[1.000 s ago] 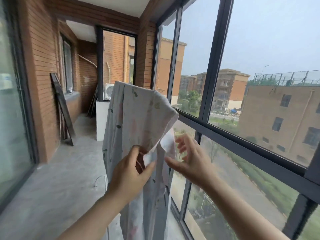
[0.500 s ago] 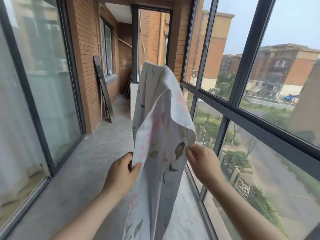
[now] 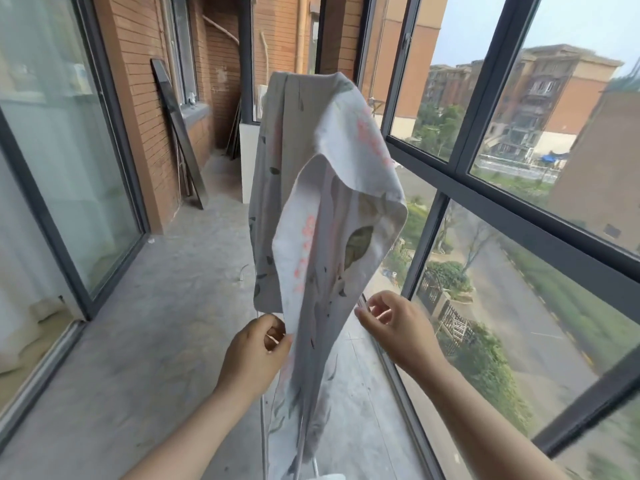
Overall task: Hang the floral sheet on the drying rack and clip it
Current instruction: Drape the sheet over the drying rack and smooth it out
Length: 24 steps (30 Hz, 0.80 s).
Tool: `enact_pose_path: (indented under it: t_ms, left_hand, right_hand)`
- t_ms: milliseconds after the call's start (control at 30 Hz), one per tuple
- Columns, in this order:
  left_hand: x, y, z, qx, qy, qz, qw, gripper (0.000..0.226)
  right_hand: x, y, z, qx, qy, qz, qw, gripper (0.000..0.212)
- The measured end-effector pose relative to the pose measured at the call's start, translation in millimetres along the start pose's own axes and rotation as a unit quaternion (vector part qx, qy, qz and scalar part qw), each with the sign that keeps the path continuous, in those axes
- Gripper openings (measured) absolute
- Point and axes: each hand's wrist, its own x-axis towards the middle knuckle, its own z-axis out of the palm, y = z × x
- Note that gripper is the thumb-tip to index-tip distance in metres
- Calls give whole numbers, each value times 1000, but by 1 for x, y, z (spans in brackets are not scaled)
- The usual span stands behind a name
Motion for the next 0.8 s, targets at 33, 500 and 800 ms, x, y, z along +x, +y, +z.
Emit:
enact_pose_path:
  t_ms: [33, 500, 800]
  left_hand:
    - [0, -4, 3, -3, -2, -7, 1000, 22]
    - [-13, -7, 36, 40, 52, -17, 998, 37]
    - [-42, -60, 93, 8, 47, -85, 995, 19]
  right_hand:
    - [-5, 2, 8, -13, -22, 8, 1000, 31]
    - [-18, 31, 31, 10, 25, -1, 1000, 29]
    - [-46, 82, 70, 8, -106, 10, 994, 42]
